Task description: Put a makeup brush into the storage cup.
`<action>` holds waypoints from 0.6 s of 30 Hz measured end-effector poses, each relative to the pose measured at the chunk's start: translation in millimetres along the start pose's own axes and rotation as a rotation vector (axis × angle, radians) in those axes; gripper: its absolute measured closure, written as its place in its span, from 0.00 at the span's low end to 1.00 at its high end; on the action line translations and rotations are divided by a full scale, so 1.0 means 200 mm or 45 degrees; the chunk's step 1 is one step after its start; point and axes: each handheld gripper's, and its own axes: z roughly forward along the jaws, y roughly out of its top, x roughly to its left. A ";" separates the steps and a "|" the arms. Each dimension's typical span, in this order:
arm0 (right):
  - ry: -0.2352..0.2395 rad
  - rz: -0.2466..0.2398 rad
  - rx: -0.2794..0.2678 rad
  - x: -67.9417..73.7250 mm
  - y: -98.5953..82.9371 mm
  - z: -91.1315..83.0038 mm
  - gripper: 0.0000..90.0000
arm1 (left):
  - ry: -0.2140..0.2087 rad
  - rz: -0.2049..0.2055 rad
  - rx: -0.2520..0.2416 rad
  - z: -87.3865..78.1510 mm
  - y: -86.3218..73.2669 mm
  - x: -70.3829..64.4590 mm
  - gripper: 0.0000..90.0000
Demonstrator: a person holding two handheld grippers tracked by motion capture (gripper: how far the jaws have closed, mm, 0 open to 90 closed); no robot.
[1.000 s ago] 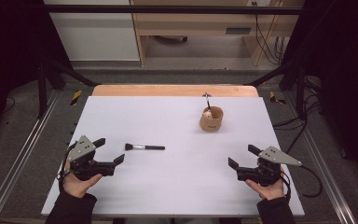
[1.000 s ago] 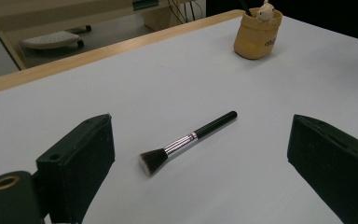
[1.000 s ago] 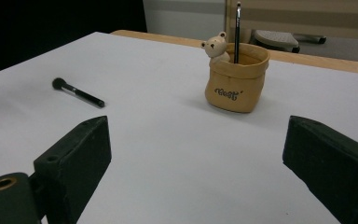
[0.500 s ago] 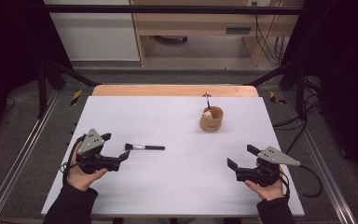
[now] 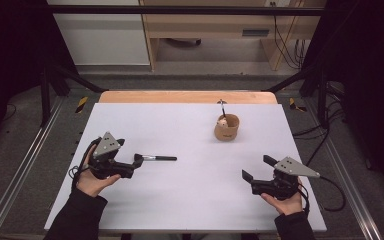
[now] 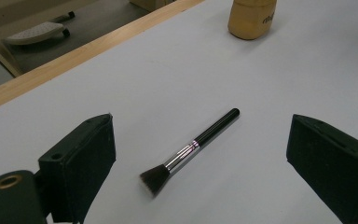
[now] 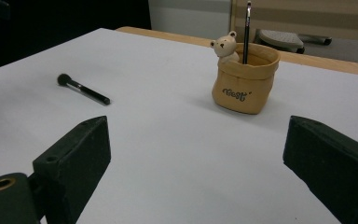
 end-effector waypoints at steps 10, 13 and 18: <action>0.000 -0.002 0.005 0.00 0.00 0.00 0.09 | -0.030 0.032 0.061 0.10 0.03 -0.01 0.09; -0.001 -0.004 0.004 0.00 0.00 0.01 0.09 | -0.034 0.038 0.076 0.13 0.03 -0.01 0.09; -0.001 0.000 0.007 0.00 -0.01 0.01 0.09 | -0.048 0.045 0.099 0.18 0.04 -0.01 0.09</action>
